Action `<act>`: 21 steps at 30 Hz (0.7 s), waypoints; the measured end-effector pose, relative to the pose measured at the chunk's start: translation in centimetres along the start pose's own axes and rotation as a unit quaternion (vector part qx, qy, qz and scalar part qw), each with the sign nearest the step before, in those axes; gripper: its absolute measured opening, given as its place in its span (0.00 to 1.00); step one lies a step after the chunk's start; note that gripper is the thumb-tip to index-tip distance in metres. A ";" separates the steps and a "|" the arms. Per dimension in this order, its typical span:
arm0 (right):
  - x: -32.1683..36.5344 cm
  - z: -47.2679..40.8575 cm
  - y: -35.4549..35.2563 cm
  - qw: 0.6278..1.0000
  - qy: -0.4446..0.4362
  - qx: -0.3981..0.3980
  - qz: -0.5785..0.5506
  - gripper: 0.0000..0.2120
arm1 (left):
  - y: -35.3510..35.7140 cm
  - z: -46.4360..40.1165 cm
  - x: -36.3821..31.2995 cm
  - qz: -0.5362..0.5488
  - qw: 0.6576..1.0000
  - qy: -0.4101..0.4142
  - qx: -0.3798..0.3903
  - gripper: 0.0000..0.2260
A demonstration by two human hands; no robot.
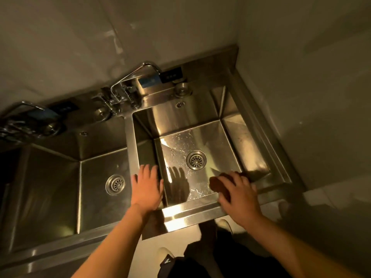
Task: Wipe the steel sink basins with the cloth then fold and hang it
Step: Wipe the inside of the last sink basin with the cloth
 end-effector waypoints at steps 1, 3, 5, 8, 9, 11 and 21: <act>1.8 0.0 0.3 1.000 -0.020 0.002 0.001 0.26 | -0.9 -0.6 1.6 0.009 0.999 -0.026 -0.020 0.30; 5.2 -0.1 0.7 0.998 -0.056 0.004 -0.002 0.25 | -2.0 -1.6 3.8 0.050 0.996 -0.060 -0.050 0.32; 8.1 -0.3 1.0 0.996 -0.087 0.007 -0.013 0.23 | -3.0 -2.7 5.0 0.117 0.986 -0.071 -0.096 0.31; 11.1 -1.7 2.0 0.993 -0.104 0.041 -0.026 0.21 | -3.6 -4.8 6.7 0.216 0.956 -0.128 -0.151 0.29; 11.7 -2.3 2.6 0.992 -0.100 0.063 -0.032 0.21 | -3.5 -5.7 7.6 0.245 0.944 -0.158 -0.157 0.28; 12.5 -3.4 3.8 0.989 -0.088 0.111 -0.043 0.21 | -2.9 -7.3 9.5 0.310 0.910 -0.233 -0.148 0.26; 13.8 -5.6 8.1 0.924 0.062 0.253 -0.281 0.19 | -1.9 -6.8 12.1 0.379 0.818 -0.395 -0.179 0.39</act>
Point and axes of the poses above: each hand's wrist, its own z-axis away from the middle knuckle, its own y-axis out of the palm, x = y × z, the point moved 10 cm from there along -z, towards the middle knuckle, and after that the axes turned 13 degrees about z, right-handed, at the moved point
